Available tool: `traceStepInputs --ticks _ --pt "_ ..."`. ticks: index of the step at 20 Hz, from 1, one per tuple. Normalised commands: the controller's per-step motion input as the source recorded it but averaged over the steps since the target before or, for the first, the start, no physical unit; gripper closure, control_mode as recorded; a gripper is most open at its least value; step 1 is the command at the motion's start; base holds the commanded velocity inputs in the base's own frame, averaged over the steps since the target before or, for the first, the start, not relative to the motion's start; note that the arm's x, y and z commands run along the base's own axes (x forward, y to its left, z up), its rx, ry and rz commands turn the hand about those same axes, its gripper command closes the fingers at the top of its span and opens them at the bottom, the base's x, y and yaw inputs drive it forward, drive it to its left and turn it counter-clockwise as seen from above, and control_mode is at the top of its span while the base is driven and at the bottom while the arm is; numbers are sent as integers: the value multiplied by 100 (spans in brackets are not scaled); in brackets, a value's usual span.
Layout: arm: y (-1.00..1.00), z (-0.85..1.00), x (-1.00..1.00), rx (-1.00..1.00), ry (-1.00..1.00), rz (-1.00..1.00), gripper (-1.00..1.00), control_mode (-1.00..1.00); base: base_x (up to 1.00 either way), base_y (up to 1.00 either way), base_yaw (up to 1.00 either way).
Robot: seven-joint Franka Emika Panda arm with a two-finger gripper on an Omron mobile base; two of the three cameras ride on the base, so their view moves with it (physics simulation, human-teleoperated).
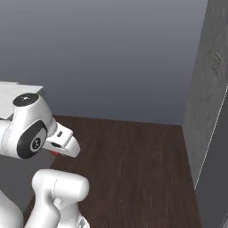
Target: Take the strawberry from the fridge and place it on top of the pancake, located on the dining counter.
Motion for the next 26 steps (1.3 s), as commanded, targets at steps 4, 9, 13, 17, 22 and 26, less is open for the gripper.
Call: traceStepInputs --ticks 4,9,13,17,22,26 --pt "0 0 0 0 0 0 100 100 100 62 30" --pt "0 0 0 0 0 0 100 100 100 31 28" --pt "0 0 0 0 0 0 100 100 100 3 14" --pt "0 0 0 0 0 0 100 100 100 4 0" --pt "0 0 0 0 0 0 100 100 100 0 2" --pt "0 0 0 0 0 0 100 100 100 -1 30"
